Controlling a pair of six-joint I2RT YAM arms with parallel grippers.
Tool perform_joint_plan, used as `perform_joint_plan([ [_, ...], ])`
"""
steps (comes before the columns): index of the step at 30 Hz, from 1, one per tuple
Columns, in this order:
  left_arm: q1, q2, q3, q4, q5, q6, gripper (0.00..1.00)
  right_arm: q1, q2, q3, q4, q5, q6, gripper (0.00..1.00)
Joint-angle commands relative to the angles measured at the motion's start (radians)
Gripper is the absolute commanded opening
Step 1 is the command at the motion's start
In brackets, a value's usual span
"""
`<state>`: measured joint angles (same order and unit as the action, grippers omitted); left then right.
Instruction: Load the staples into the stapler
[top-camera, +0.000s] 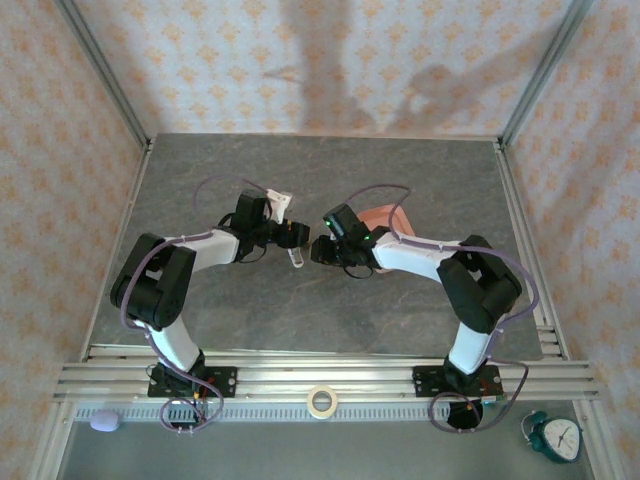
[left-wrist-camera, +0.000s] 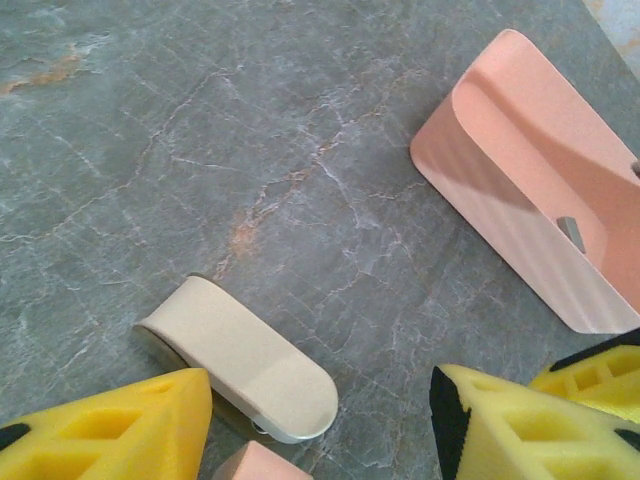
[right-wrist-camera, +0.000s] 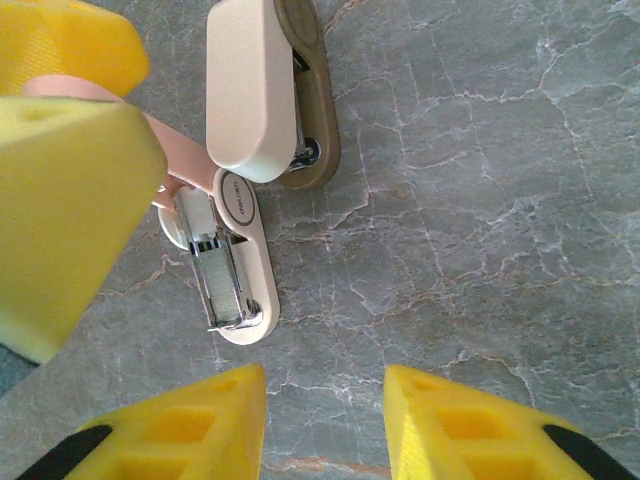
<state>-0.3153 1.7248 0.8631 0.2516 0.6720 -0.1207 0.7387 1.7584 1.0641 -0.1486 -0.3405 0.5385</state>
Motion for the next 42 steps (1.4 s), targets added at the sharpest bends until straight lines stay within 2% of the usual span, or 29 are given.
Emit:
perform_joint_plan([
  [1,-0.013,-0.031,0.001,0.001,0.041,0.065,0.59,-0.002,-0.002,0.009,0.000,0.026,-0.017,0.36],
  [12,-0.054,-0.062,-0.031,-0.069,0.043,0.160,0.56,-0.004,0.015,0.028,-0.001,0.015,-0.014,0.36],
  [29,-0.088,-0.125,-0.089,-0.168,0.011,0.175,0.54,-0.005,-0.003,0.024,0.022,-0.002,0.002,0.36],
  [34,-0.087,-0.194,-0.127,-0.145,-0.033,0.094,0.56,-0.005,-0.026,0.021,0.024,-0.012,0.009,0.36],
  [37,-0.088,-0.256,-0.154,-0.141,-0.119,-0.006,0.61,-0.005,-0.036,0.025,0.040,-0.029,0.021,0.36],
  [40,-0.085,-0.316,-0.173,-0.170,-0.244,-0.143,0.64,-0.008,-0.035,0.034,0.058,-0.059,0.042,0.37],
  [42,-0.082,-0.344,-0.179,-0.212,-0.284,-0.206,0.65,-0.016,-0.027,0.043,0.071,-0.093,0.063,0.37],
])
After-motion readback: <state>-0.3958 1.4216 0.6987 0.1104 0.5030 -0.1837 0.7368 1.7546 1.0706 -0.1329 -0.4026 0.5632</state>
